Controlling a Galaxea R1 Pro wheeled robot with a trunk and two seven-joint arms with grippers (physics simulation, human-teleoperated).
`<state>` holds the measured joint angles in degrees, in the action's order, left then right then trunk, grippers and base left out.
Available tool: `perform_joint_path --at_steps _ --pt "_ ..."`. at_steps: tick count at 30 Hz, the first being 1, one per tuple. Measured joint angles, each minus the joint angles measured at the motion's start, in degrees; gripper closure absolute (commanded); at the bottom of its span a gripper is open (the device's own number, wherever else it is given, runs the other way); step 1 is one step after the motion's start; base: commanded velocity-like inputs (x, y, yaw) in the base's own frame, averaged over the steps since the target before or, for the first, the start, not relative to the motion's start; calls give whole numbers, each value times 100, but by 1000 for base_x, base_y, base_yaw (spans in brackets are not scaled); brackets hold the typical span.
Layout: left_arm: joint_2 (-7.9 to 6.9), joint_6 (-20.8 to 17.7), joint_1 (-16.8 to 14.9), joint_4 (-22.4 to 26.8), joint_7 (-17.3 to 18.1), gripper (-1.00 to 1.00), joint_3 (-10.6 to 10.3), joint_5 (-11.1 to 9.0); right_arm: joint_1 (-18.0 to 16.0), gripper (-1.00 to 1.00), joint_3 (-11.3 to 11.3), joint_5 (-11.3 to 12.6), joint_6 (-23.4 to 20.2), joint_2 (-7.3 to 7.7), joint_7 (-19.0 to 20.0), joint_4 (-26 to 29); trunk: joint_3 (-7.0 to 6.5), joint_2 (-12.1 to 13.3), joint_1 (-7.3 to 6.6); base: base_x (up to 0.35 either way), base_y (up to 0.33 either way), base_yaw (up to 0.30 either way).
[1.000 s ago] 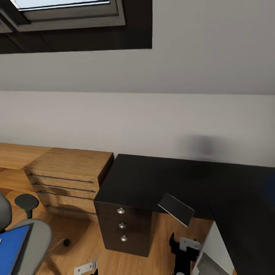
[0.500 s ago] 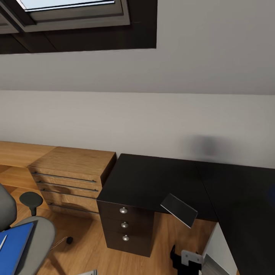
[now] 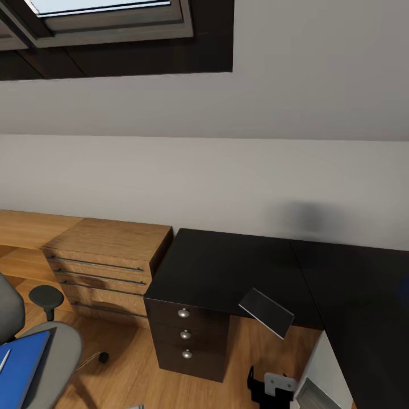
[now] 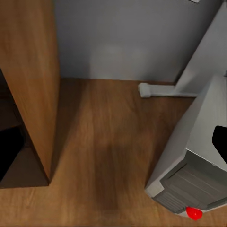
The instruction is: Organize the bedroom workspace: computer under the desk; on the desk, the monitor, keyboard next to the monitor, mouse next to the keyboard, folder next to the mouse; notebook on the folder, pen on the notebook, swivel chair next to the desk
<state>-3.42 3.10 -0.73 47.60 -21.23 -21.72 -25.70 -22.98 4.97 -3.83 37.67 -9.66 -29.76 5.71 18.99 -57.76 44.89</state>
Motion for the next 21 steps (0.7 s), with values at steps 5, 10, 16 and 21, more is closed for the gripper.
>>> perform_joint_path --at_steps 5,10,16,21 --pt "0 0 0 -5 0 -100 -1 1 0 -100 0 0 -10 -2 167 -17 0 0 0 0 0 0" --pt "-5 1 0 -5 8 -100 8 4 0 -100 1 0 -10 -8 263 -61 0 1 1 -111 101 0" --pt "-2 0 1 -5 2 -100 11 -1 -1 -100 2 0 -8 -10 267 -65 0 0 2 -232 248 205" --pt "-1 1 1 -5 0 -100 11 -3 -1 -100 3 0 -9 -10 267 -65 0 0 1 -131 298 265"
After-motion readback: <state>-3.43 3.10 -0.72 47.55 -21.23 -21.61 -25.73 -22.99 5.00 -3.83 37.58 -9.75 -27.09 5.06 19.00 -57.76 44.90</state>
